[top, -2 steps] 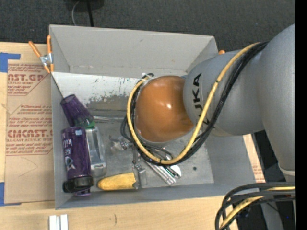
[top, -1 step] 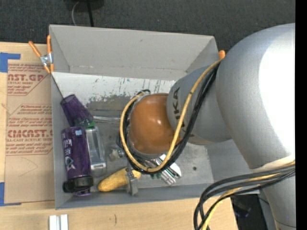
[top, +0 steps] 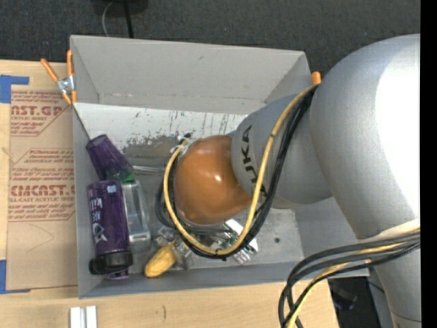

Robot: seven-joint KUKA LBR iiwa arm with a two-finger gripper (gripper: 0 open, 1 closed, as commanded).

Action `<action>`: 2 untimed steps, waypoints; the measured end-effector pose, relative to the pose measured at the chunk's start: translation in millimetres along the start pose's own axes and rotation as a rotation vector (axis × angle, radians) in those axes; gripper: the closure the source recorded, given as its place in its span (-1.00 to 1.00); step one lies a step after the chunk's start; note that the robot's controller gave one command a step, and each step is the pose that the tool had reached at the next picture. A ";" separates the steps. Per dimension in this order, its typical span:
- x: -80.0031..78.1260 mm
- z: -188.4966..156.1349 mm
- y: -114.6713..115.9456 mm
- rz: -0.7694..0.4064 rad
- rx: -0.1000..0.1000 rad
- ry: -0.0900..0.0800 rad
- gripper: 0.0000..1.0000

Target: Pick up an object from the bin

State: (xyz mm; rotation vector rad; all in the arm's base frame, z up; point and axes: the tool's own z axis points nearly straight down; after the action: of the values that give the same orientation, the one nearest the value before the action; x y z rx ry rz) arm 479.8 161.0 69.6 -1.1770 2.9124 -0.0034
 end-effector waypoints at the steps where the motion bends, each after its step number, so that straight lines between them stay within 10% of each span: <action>1: 0.1 0.0 0.0 0.001 0.000 0.000 1.00; 2: 0.3 -0.8 0.1 0.001 -0.001 0.000 1.00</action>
Offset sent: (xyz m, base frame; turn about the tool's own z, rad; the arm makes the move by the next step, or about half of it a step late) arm 0.0001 0.0000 0.0090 0.0000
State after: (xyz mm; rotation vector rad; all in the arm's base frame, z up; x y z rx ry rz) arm 479.6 160.8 70.5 -1.1757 2.9129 -0.0024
